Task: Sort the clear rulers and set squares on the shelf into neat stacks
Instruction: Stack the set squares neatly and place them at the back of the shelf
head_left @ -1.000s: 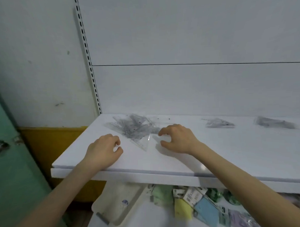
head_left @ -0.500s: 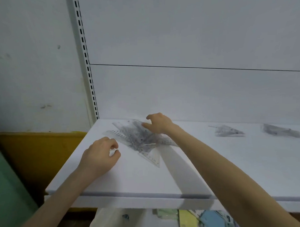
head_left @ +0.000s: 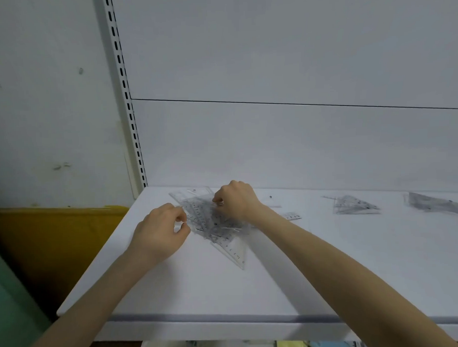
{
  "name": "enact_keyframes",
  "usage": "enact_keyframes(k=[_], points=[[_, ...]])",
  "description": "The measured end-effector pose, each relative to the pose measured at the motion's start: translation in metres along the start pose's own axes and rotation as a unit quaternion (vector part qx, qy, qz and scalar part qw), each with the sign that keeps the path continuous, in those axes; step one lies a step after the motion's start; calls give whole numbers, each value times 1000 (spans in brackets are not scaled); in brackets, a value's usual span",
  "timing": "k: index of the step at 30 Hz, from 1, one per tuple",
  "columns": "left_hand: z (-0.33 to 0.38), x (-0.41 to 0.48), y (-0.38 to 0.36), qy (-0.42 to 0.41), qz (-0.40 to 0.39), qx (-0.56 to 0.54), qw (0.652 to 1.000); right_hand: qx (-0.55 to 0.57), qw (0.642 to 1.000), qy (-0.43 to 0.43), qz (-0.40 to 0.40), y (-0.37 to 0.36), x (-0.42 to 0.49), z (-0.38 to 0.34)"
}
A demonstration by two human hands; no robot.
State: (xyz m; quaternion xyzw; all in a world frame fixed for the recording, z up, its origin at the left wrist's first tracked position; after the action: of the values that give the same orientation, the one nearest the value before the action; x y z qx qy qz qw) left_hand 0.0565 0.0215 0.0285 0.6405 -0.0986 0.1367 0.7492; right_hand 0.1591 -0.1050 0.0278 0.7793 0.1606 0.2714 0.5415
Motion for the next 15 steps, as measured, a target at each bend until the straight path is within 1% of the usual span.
enact_keyframes(k=[4,7,9,10,15], points=[[19,10,-4,-26,5,11,1000,-9,999,42,32,4,-22,-2],[43,18,-17,-95,-20,22,995,39,994,71,68,14,-41,-1],[59,23,-27,-149,-46,25,988,78,987,84,112,23,-52,2],[65,24,-30,-162,-56,15,985,91,982,93,139,28,-57,3],[80,33,-43,-169,-67,-10,983,69,956,164,233,54,-84,4]])
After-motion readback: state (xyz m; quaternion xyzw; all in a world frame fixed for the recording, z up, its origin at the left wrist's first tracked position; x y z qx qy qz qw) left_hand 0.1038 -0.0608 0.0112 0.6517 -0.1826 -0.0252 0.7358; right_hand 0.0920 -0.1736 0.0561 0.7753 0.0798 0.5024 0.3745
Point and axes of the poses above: each hand's wrist, its own x-axis towards the middle knuckle, its own y-axis out of the back of the hand, z = x × y, the point moved 9 cm from there along x, towards the middle knuckle, and after that the axes turned 14 degrees about x, right-handed, at the moved point
